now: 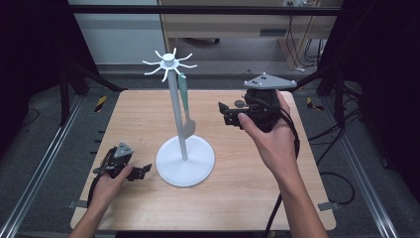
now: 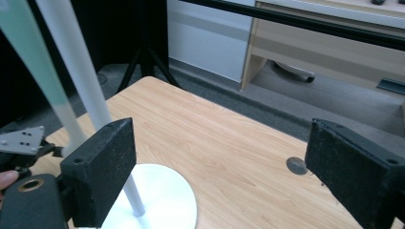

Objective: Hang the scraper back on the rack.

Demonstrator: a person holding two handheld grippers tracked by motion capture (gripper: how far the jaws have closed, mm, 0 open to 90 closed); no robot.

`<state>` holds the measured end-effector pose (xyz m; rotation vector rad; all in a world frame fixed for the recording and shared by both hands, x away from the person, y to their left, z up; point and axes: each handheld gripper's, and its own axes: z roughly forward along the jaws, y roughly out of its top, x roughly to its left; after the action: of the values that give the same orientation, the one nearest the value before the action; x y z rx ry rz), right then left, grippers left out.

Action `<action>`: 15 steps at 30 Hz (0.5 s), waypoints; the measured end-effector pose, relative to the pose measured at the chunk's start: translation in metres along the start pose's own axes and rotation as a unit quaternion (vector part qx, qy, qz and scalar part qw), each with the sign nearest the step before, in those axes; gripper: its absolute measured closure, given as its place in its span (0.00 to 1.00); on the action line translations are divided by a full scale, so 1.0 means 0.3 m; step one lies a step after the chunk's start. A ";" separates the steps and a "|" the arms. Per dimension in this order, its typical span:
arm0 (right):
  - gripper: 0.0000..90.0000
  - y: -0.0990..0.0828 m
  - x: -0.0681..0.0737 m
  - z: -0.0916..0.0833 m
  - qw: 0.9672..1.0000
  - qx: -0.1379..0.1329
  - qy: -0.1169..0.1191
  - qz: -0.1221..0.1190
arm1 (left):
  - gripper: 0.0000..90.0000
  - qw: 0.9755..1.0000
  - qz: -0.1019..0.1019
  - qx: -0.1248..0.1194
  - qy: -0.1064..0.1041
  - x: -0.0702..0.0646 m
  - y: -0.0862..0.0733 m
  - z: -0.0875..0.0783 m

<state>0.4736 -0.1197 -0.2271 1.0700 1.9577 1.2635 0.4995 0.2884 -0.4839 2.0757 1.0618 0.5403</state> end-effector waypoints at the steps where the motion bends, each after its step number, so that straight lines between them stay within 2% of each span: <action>1: 0.12 -0.008 -0.006 -0.001 1.000 0.000 -0.002 0.002 | 0.04 1.000 0.000 0.001 0.000 0.000 0.000 0.000; 15: 0.11 -0.135 -0.058 -0.028 0.999 0.009 -0.029 0.016 | 0.04 1.000 0.001 0.001 0.003 0.002 -0.001 -0.002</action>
<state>0.4632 -0.1479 -0.2605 1.1386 1.9200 1.2199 0.4993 0.2894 -0.4835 2.0782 1.0657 0.5473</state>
